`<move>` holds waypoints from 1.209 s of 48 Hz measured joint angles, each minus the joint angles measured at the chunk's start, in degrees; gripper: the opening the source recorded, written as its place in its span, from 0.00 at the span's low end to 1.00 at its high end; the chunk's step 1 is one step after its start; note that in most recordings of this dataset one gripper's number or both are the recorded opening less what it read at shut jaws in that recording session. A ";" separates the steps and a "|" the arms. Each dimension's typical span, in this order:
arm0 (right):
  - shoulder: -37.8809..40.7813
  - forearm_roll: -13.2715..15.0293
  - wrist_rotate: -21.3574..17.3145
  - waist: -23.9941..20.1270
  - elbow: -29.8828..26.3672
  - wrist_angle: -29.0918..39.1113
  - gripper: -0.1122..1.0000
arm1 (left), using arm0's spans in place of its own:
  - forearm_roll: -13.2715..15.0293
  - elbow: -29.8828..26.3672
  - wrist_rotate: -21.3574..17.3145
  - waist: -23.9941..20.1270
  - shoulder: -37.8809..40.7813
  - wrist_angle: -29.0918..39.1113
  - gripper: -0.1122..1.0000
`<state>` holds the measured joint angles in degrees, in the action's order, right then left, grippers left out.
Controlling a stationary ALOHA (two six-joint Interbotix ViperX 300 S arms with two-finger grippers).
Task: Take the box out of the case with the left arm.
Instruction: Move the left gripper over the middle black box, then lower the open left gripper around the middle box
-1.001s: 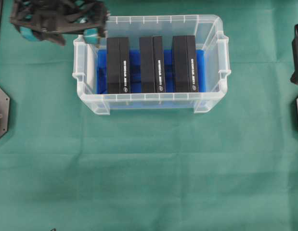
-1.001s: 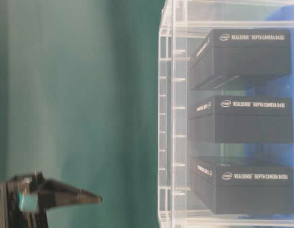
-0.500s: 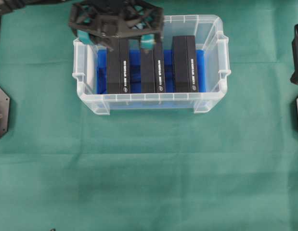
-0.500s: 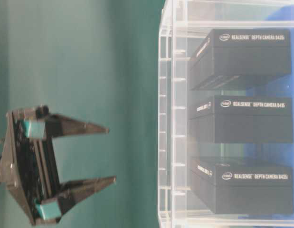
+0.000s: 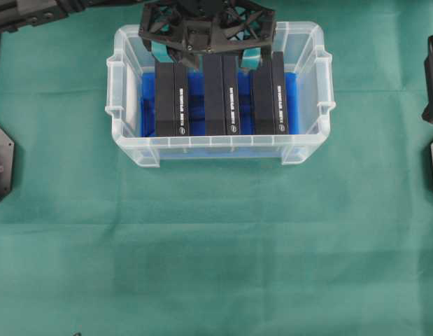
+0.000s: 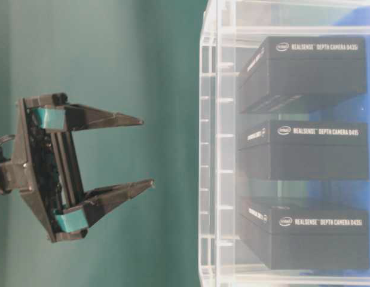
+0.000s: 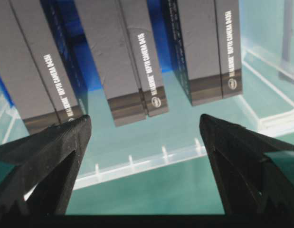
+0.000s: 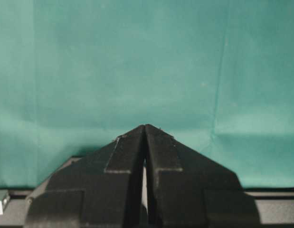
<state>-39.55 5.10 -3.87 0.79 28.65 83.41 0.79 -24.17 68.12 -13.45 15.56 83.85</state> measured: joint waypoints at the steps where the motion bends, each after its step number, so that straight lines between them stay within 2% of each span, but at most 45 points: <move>1: 0.00 0.00 0.00 0.00 0.00 -0.09 0.10 | -0.09 -0.26 -0.09 0.00 0.18 0.00 0.98; 12: 0.00 0.00 0.00 0.00 0.00 -0.09 0.10 | 0.00 -2.02 -0.18 0.00 1.58 0.35 0.98; 58: 0.00 0.00 -0.09 0.00 0.00 -0.09 0.10 | 0.00 -2.11 -0.35 0.09 1.76 0.88 0.98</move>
<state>-39.55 5.10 -3.96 0.79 28.65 83.32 0.79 -26.28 67.76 -13.36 17.31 84.73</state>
